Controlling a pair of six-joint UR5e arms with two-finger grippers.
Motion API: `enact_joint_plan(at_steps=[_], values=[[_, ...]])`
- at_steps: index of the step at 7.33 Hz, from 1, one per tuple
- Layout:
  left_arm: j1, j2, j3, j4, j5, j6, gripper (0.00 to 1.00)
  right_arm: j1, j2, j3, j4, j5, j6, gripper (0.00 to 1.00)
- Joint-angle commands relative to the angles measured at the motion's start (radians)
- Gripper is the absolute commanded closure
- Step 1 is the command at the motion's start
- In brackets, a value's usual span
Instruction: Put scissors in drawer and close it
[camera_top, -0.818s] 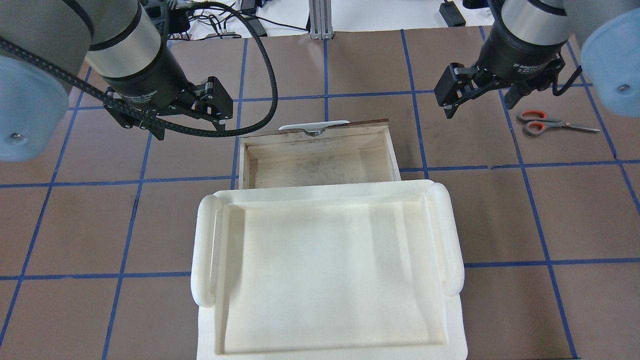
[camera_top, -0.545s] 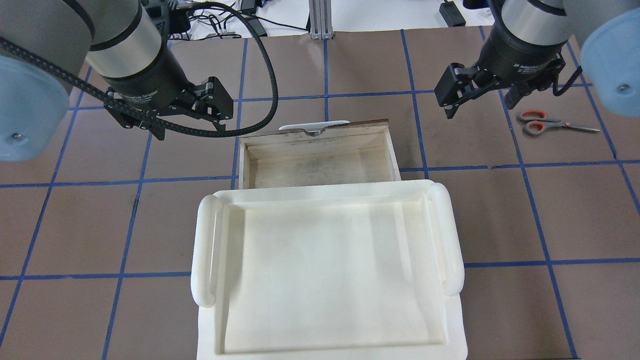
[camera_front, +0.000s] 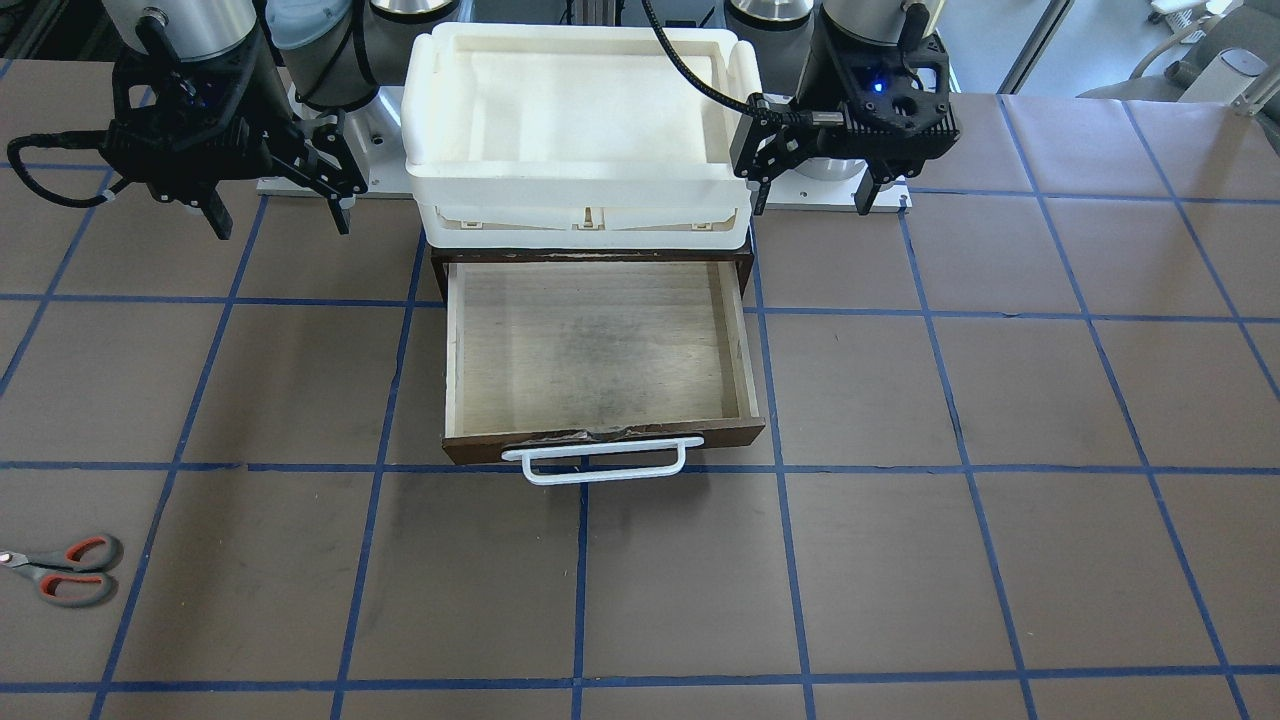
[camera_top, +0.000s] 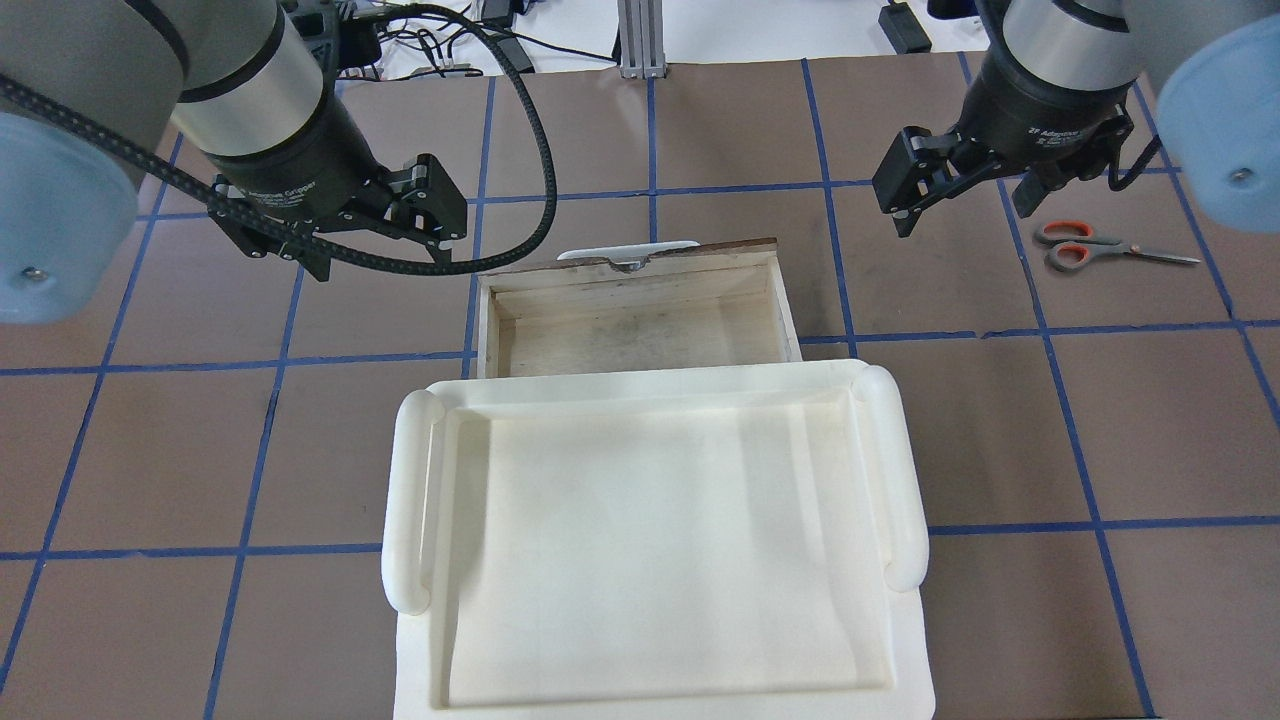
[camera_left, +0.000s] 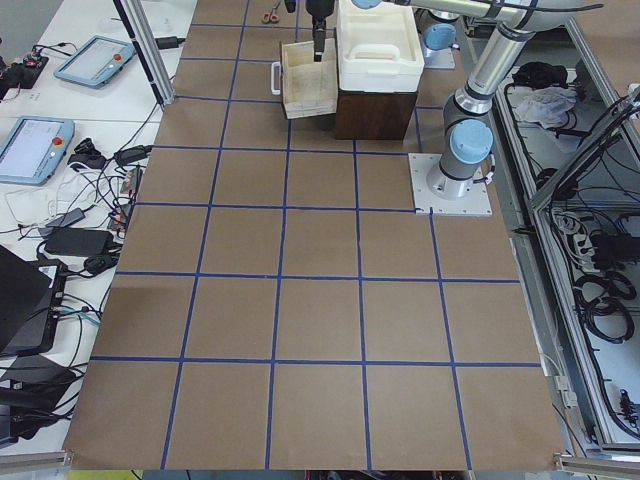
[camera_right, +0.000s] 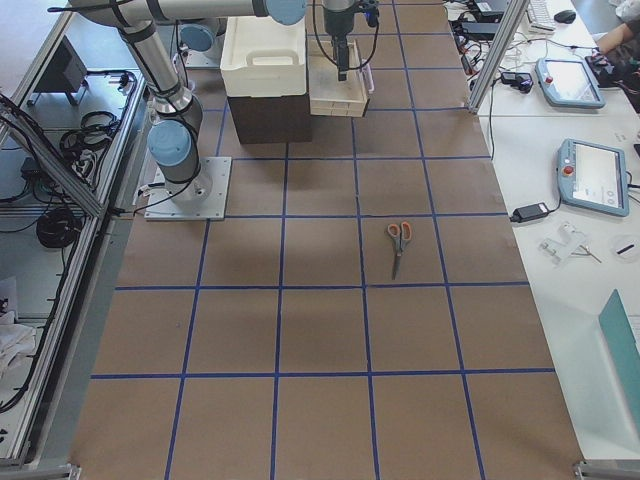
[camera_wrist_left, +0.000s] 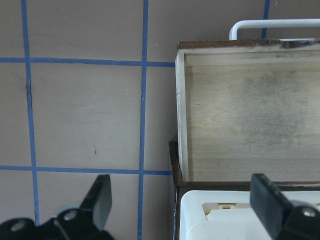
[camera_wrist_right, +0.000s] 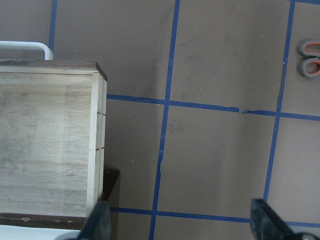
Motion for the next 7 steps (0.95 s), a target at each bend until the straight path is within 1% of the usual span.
enact_joint_plan(at_steps=[1, 5, 7], values=[[0.0, 0.001, 0.0, -0.001, 0.004, 0.0, 0.0, -0.003, 0.005, -0.001, -0.009, -0.004, -0.008, 0.0], [0.001, 0.001, -0.002, -0.004, 0.007, 0.0, 0.0, -0.017, 0.005, 0.001, -0.003, -0.005, -0.014, 0.0], [0.0, 0.001, -0.008, -0.007, 0.005, 0.001, 0.0, -0.017, 0.01, 0.001, -0.007, -0.033, -0.028, 0.0]])
